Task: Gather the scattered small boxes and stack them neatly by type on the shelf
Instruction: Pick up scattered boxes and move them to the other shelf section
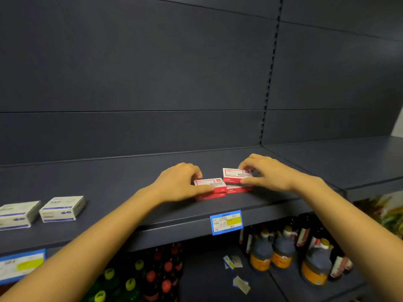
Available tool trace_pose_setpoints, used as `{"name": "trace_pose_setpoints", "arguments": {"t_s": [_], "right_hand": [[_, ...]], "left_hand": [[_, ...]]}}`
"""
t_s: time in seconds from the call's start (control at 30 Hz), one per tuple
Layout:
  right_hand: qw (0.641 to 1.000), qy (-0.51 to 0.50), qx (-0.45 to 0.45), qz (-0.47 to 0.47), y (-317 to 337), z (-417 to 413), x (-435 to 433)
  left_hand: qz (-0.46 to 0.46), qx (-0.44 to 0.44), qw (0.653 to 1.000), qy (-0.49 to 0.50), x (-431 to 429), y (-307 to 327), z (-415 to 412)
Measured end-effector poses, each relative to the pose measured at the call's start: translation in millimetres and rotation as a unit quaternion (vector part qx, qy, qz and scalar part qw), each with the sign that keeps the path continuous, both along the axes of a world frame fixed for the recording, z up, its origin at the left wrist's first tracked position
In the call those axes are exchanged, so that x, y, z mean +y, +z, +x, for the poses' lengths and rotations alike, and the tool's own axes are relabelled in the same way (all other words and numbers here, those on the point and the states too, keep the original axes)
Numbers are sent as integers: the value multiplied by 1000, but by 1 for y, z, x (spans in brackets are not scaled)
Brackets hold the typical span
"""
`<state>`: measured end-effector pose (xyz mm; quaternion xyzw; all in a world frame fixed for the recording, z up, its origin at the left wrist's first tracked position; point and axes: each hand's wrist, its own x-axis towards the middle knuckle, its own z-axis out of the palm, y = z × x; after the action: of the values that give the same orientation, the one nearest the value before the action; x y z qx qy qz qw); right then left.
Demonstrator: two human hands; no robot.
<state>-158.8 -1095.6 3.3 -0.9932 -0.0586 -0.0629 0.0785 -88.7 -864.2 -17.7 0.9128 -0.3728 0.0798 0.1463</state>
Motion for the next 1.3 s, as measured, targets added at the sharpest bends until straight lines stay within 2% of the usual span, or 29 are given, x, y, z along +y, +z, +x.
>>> {"name": "trace_pose_setpoints", "arguments": {"t_s": [0.17,0.37,0.53,0.8,1.0,1.2,1.3], "right_hand": [[995,34,45,-77,9,12,-2],[986,120,-19,-115,38,19,19],[972,205,-24,-109,44,22,48],[921,379,-71,-58,27,23,156],[888,453,-74,-32,23,14,248],[868,492,-68,-33,19,6,337],[864,498,-66,-29,19,5,381]], "left_hand": [[-20,-58,994,92,14,12,-12],[6,-114,972,204,42,28,-34],[29,-144,948,281,68,33,-62],[78,-164,884,431,141,25,-122],[96,-148,835,522,215,19,-179],[95,-139,810,562,289,14,-218],[96,-137,808,564,330,15,-226]]}}
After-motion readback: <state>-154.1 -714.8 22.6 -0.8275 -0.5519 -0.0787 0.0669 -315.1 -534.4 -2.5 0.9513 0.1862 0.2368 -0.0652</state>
